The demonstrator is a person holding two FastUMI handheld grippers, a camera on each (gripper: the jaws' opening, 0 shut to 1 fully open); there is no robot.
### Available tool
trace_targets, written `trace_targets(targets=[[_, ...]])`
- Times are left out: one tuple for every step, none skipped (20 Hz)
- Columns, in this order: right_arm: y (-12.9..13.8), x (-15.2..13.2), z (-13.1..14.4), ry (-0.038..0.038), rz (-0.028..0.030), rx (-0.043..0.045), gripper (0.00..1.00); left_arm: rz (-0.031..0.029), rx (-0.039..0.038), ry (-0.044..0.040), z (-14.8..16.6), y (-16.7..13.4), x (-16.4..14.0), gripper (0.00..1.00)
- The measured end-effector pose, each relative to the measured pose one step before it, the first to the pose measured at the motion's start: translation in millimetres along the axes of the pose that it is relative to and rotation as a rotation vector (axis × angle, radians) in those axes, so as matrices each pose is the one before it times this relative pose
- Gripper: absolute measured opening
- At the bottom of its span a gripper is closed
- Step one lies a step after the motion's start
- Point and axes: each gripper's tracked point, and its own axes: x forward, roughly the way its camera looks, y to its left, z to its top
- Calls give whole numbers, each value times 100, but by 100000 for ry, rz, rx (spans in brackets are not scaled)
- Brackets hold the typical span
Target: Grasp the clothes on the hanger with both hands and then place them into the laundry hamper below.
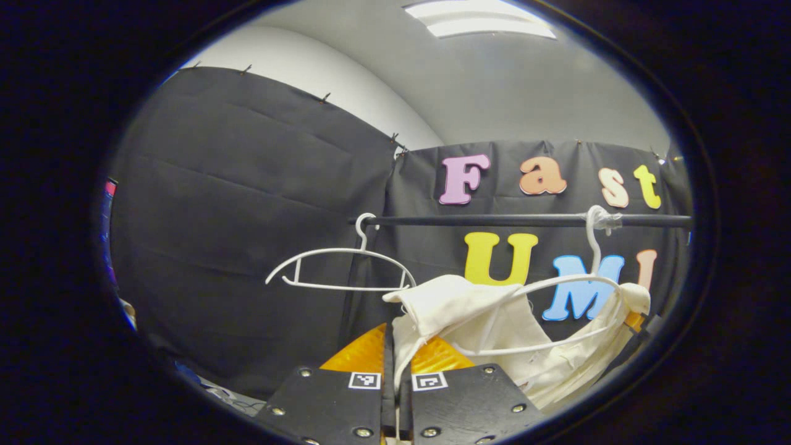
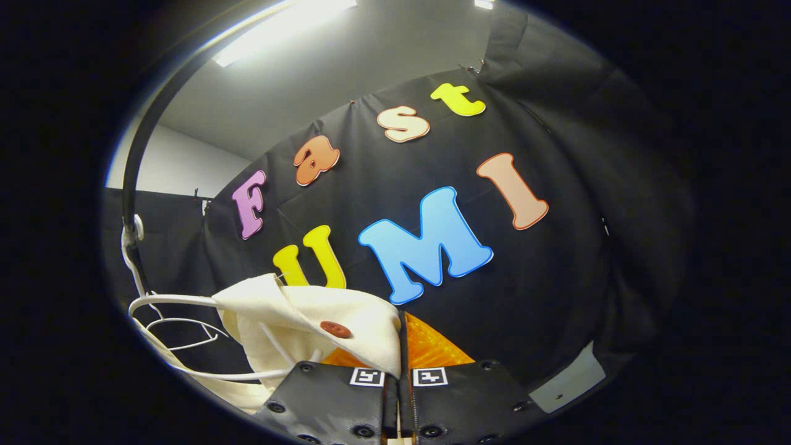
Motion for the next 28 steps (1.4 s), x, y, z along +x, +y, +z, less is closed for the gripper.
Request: trace_targets(targets=[[-515,699,47,-238,-1845,422,3,-355,-458,69,66,-206,302,4],[-516,559,-140,996,-1466,969,2,-521,-865,-10,547,-213,291,4],[-378,470,-335,1269,-1089,1232,3,-454,-911,130,21,-220,-271,5],[-313,354,-234,1015,-720,417,2,-313,-580,255,-1,-152,-16,4],[-302,120,-160,245,-489,-1127,3,-208,-280,447,-85,-124,46,2],[-398,14,-131,-63,-212,-1694,3,-211,258,1026,-405,-177,350,2],[-419,-121,-290,298,-158,-1299,3,-550,315,891,-417,-200,390,5],[-482,-62,-374,547,-479,-743,2,-499,246,816,-543,-173,590,2],[-598,-179,-488,1070,-880,-793,2,-585,28,169,-376,-204,750,4],[-597,-40,-685,1467,-831,-439,3,-1100,-179,812,-662,-182,914,5],[-413,-18,-603,1420,-525,-300,2,-1014,-308,1212,-640,-82,568,4],[-208,-241,-518,1269,-86,346,3,-1551,-823,1798,-869,-69,225,4],[95,-452,-254,323,615,-199,3,-801,-572,1461,-765,27,133,4],[94,-530,-368,117,244,-1996,2,1586,1022,1607,-806,857,-89,5],[224,-552,-475,894,852,-2944,3,1145,791,2620,-1103,906,45,3],[357,-503,-659,740,968,-2765,6,-595,-1164,3025,-1383,763,-311,4],[164,-555,-588,1072,659,-2272,3,-536,-1922,3010,-1399,628,-329,5],[-94,-684,-660,1021,-58,-1542,3,247,-1060,2418,-1409,735,-865,5],[-192,-711,-533,1071,-386,-1139,7,292,85,1784,-1168,694,-656,4],[-91,-772,-603,1024,-542,-1013,6,-377,713,1745,-1101,554,-146,4],[-100,-762,-311,487,-714,-1050,3,-1097,1200,1256,-739,395,-236,4],[-72,-983,-290,355,-636,-837,3,-1475,1453,828,-297,-10,-189,2],[-98,-1098,-159,415,-797,-625,3,-1819,1165,508,102,13,-347,4],[73,-1186,-122,316,-756,-620,0,-2033,660,412,213,-30,-176,4],[-39,-1427,66,-217,-979,-599,7,-2409,578,-31,470,46,-448,4],[127,-1497,297,-520,-953,-379,7,-2756,1234,-297,500,10,-419,4],[115,-1565,446,-798,-1203,-387,7,-2681,2219,-492,444,49,-426,4],[158,-1791,393,-850,-1071,-327,7,-2876,2752,-252,256,-42,-585,4]])
